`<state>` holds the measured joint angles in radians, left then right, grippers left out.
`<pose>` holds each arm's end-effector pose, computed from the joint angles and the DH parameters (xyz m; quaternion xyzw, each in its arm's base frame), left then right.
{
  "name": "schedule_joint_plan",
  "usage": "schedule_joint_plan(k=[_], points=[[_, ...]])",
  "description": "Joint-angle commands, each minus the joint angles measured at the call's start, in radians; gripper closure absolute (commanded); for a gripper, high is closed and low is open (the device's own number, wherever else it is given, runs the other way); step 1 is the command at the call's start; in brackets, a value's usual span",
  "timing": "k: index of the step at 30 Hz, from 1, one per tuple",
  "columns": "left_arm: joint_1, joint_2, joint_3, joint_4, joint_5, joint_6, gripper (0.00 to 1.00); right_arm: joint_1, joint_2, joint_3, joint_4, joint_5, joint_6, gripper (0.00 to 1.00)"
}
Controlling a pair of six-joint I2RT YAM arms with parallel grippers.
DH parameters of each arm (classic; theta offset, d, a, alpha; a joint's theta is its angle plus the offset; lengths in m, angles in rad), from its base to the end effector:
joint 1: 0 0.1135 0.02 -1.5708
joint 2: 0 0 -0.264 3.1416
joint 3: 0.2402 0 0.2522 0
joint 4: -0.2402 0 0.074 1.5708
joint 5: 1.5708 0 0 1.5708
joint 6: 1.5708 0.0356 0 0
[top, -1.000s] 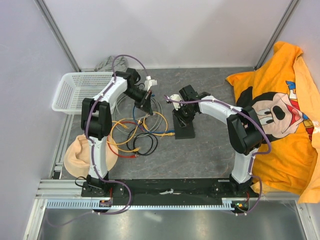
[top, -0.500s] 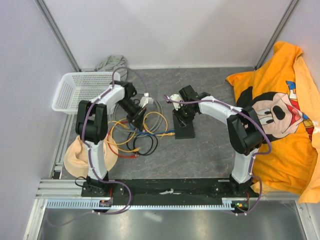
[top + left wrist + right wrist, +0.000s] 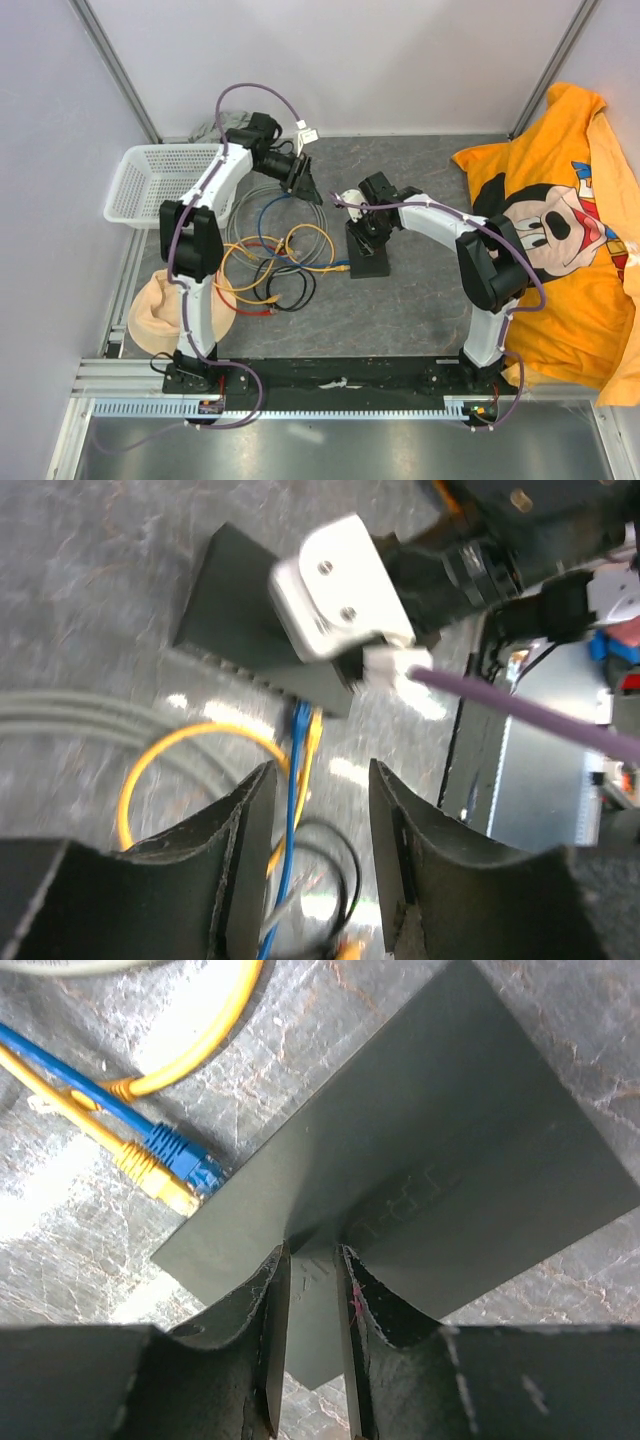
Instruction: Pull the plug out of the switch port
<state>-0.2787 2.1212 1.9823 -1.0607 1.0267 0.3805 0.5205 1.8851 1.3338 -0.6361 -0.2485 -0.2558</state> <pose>0.4171 -0.1510 0.2779 0.3629 0.7807 -0.4739 0.1851 0.3273 0.1977 0.1867 -0.3905 0.8927 0.1455 0.1714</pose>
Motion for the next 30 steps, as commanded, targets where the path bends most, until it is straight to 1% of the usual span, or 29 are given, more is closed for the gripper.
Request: schedule_joint_plan(k=[1,2,4,9,11,13,17,23,30], points=[[-0.043,0.124,-0.029,0.125,0.128,-0.172,0.51,-0.005,-0.041,-0.065,-0.048,0.066,0.0,0.67],[-0.048,0.132,-0.063,0.181,0.137,-0.195,0.51,-0.007,-0.056,-0.071,-0.048,0.066,0.001,0.67],[-0.059,0.161,-0.088,0.215,0.168,-0.235,0.51,-0.019,-0.086,-0.088,-0.05,0.057,0.006,0.67],[-0.106,0.23,-0.062,0.238,0.196,-0.246,0.52,-0.025,-0.115,-0.113,-0.077,0.028,-0.017,0.68],[-0.131,0.266,-0.051,0.238,0.202,-0.252,0.53,-0.027,-0.101,-0.11,-0.114,0.026,-0.036,0.71],[-0.146,0.284,-0.054,0.238,0.191,-0.243,0.53,-0.03,-0.08,-0.091,-0.149,0.029,-0.04,0.73],[-0.172,0.318,-0.079,0.238,0.144,-0.218,0.55,-0.034,-0.103,-0.1,-0.143,0.011,-0.045,0.74],[-0.18,0.307,-0.161,0.248,0.098,-0.189,0.56,-0.036,-0.103,-0.108,-0.143,-0.001,-0.031,0.73],[-0.182,0.316,-0.186,0.248,0.096,-0.187,0.57,-0.034,-0.093,-0.102,-0.137,-0.005,-0.02,0.73]])
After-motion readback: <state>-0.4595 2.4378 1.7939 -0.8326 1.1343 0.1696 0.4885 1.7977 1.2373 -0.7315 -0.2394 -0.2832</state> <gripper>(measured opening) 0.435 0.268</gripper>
